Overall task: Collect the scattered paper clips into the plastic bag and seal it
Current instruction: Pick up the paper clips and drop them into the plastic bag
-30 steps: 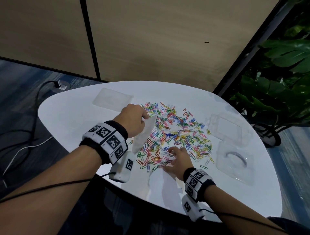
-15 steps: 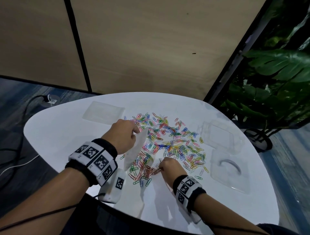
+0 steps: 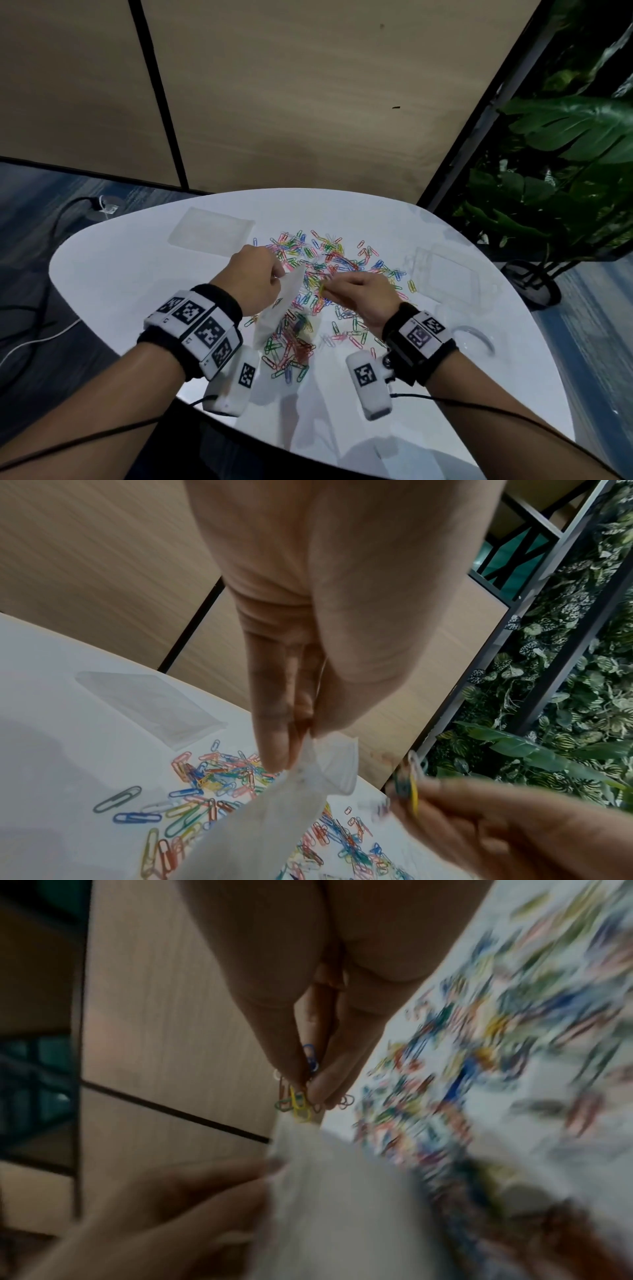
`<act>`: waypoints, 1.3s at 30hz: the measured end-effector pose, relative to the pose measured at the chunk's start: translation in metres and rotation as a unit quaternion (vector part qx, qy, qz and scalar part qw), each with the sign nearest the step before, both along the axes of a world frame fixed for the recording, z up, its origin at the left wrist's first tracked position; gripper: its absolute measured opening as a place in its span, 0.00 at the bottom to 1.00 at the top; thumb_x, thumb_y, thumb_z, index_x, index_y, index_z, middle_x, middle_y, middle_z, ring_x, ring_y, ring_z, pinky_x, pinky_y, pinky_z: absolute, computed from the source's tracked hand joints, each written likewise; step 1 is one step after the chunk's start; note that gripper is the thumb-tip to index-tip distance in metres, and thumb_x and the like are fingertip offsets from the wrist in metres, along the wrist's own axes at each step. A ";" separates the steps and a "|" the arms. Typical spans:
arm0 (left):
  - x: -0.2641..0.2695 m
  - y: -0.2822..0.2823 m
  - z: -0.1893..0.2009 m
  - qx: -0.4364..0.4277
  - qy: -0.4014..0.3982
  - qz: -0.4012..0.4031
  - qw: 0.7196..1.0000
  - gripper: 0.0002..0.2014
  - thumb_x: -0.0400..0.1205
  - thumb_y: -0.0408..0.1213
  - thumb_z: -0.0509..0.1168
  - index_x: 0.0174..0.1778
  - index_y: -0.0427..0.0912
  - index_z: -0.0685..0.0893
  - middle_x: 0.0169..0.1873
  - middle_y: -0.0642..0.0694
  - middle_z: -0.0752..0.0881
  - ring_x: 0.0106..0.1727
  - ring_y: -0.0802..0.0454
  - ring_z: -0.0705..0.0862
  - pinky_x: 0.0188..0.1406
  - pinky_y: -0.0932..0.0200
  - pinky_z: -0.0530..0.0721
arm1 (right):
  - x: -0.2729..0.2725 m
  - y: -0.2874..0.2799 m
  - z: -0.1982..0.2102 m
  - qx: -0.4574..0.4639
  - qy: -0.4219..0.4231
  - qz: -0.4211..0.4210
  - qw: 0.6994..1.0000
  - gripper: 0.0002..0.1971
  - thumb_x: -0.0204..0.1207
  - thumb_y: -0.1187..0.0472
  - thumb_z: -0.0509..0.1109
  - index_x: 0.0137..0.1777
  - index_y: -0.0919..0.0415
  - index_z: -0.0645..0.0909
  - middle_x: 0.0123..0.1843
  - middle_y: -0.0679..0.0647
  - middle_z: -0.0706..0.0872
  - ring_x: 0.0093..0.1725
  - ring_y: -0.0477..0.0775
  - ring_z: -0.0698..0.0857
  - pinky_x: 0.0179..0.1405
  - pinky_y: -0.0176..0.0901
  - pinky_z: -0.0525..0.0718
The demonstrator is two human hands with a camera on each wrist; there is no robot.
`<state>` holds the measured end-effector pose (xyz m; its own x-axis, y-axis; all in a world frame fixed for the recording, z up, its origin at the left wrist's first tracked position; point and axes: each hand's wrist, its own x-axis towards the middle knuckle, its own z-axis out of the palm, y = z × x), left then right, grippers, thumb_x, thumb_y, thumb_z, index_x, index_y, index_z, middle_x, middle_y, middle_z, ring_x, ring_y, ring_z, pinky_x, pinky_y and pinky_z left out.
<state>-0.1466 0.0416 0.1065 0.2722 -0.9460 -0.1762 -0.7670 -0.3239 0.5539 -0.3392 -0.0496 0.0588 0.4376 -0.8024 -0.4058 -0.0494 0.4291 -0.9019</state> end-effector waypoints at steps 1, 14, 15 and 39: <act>-0.002 0.000 0.001 0.000 0.007 -0.002 1.000 0.13 0.81 0.29 0.64 0.55 0.39 0.93 0.48 0.41 0.92 0.43 0.44 0.87 0.54 0.54 0.89 | 0.008 0.006 0.007 0.015 -0.036 0.014 0.999 0.07 0.72 0.75 0.75 0.49 0.78 0.87 0.48 0.67 0.91 0.47 0.59 0.92 0.50 0.40 0.90; -0.007 0.000 0.000 0.004 0.030 -0.044 0.999 0.14 0.82 0.28 0.60 0.34 0.39 0.89 0.33 0.36 0.90 0.40 0.40 0.90 0.46 0.48 0.89 | 0.045 0.029 0.004 -0.022 0.017 -0.011 1.000 0.06 0.71 0.77 0.76 0.46 0.71 0.89 0.45 0.67 0.91 0.41 0.59 0.91 0.47 0.41 0.90; -0.008 0.000 0.000 0.007 0.033 -0.047 0.998 0.14 0.83 0.29 0.60 0.36 0.39 0.89 0.34 0.36 0.90 0.41 0.40 0.90 0.48 0.50 0.88 | 0.045 0.028 0.004 -0.020 0.017 -0.017 1.000 0.07 0.71 0.77 0.75 0.48 0.72 0.88 0.46 0.68 0.91 0.42 0.60 0.91 0.48 0.41 0.90; -0.002 0.007 0.004 -0.016 0.037 -0.006 0.999 0.14 0.82 0.25 0.64 0.59 0.36 0.91 0.51 0.37 0.91 0.51 0.40 0.91 0.57 0.48 0.89 | 0.052 0.040 0.002 -0.391 0.363 0.226 0.815 0.19 0.80 0.70 0.63 0.67 0.56 0.85 0.62 0.58 0.88 0.54 0.54 0.88 0.51 0.32 0.83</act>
<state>-0.1483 0.0486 0.1103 0.2490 -0.9542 -0.1656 -0.7276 -0.2971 0.6183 -0.2870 -0.0097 0.0611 0.6322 -0.7635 -0.1319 -0.6857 -0.4720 -0.5541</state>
